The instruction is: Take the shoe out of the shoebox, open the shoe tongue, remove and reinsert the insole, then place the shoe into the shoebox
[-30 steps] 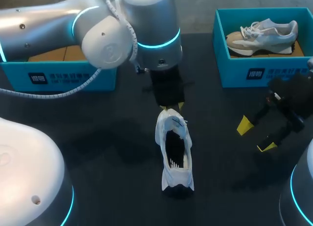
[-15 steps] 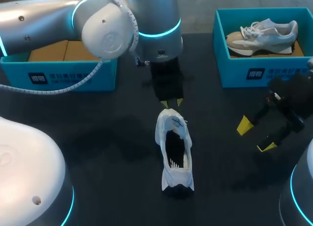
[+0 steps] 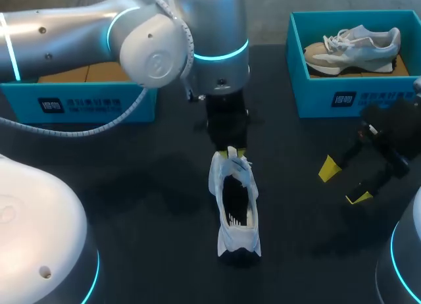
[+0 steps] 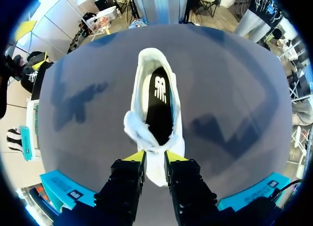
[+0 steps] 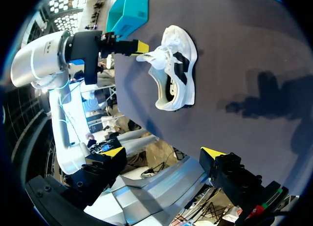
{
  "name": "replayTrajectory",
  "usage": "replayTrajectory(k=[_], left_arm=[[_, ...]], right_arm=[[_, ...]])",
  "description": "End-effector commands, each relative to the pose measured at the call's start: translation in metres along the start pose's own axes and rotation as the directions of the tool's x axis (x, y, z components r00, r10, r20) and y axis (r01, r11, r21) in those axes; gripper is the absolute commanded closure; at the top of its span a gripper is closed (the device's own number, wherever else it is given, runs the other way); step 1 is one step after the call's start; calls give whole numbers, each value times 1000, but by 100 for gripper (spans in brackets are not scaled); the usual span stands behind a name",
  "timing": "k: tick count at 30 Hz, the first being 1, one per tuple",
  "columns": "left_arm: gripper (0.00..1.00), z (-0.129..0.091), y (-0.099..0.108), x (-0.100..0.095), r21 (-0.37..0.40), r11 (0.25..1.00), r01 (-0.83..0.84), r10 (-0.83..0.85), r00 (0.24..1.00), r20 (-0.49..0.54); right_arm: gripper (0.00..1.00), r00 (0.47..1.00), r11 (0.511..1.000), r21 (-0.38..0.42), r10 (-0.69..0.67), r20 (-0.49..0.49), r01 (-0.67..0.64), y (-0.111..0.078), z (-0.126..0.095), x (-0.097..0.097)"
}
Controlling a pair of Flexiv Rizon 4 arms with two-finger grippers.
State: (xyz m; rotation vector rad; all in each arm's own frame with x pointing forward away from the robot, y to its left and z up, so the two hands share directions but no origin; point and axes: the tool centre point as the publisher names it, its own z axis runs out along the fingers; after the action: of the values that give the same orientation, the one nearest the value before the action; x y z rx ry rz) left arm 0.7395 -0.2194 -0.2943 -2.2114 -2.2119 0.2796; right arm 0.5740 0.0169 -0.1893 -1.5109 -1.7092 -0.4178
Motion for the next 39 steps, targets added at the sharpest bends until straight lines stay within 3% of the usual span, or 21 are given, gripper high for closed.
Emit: replayTrajectory(k=[1,16,26,34,39], left_arm=[[76,9,-3,9,23,1000,1,-1,1000,14],[83,30,-31,10,82,996,-17,14,999,36],[83,41,-43,10,105,994,-41,43,999,-10],[84,27,-43,3,63,997,-48,47,999,20],[87,40,-48,-2,66,996,-59,59,998,-2]], right_arm=[[0,1000,1000,-2,1,1,-1,-1,1,0],[0,1000,1000,-2,1,1,-1,-1,1,0],[0,1000,1000,-2,1,1,-1,-1,1,0],[0,1000,1000,-2,1,1,-1,-1,1,0],[0,1000,1000,-2,1,1,-1,-1,1,0]])
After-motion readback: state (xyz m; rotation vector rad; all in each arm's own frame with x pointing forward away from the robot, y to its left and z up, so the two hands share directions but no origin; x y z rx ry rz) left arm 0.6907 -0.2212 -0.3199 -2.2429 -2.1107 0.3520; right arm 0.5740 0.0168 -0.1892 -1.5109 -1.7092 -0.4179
